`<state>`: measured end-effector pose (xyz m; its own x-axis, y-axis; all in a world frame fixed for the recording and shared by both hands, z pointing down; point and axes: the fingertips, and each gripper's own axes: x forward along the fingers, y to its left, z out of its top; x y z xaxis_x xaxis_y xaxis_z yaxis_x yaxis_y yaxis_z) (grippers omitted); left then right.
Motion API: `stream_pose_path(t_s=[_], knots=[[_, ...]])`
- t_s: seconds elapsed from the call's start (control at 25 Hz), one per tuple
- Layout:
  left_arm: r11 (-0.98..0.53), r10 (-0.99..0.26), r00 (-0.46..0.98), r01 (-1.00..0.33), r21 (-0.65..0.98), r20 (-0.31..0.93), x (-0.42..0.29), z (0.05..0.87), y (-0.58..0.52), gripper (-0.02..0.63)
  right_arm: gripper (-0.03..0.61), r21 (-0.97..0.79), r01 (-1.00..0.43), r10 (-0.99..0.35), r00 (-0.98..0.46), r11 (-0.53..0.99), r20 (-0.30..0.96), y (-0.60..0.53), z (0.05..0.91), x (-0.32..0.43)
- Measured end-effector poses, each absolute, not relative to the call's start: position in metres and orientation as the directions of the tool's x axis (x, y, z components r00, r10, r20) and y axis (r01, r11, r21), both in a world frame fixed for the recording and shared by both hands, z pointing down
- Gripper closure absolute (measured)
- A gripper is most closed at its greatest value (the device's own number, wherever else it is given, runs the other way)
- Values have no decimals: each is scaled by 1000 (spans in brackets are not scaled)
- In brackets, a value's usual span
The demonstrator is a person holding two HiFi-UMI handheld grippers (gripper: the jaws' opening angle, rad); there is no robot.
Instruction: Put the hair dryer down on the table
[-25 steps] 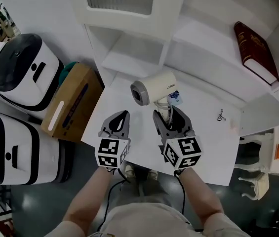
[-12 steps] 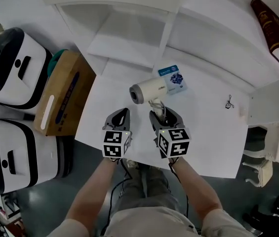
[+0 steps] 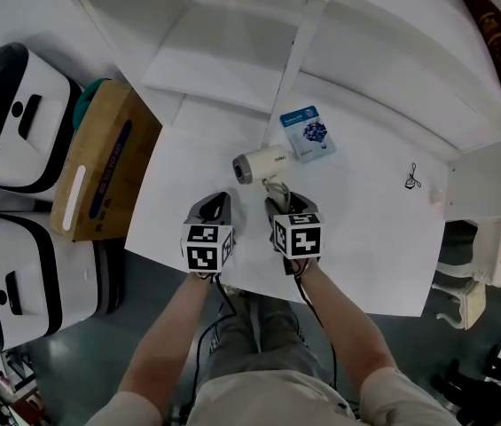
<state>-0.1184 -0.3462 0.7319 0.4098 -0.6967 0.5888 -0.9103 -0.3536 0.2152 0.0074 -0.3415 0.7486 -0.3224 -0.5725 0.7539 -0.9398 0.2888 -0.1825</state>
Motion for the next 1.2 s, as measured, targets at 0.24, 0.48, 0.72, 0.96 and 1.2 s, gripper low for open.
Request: stream_pose_path(t_s=[0.24, 0.48, 0.72, 0.96, 1.2], knots=[[-344, -671, 416, -908, 239, 614, -115, 749, -339, 601, 357, -156, -942, -496, -292, 297, 818, -340, 768, 10], [-348, -663, 423, -905, 246, 618, -109, 749, -338, 601, 356, -123, -942, -472, -266, 311, 841, -336, 780, 8], [-352, -654, 425, -903, 245, 626, -105, 745, -332, 601, 353, -79, -940, -473, -238, 332, 849, -334, 782, 5], [-344, -644, 421, -905, 249, 639, -106, 750, -331, 601, 353, -107, -941, -479, -260, 322, 839, -336, 782, 5], [-283, -644, 423, -906, 315, 638, -107, 742, -329, 601, 349, -183, -929, -465, -324, 322, 824, -334, 774, 11]])
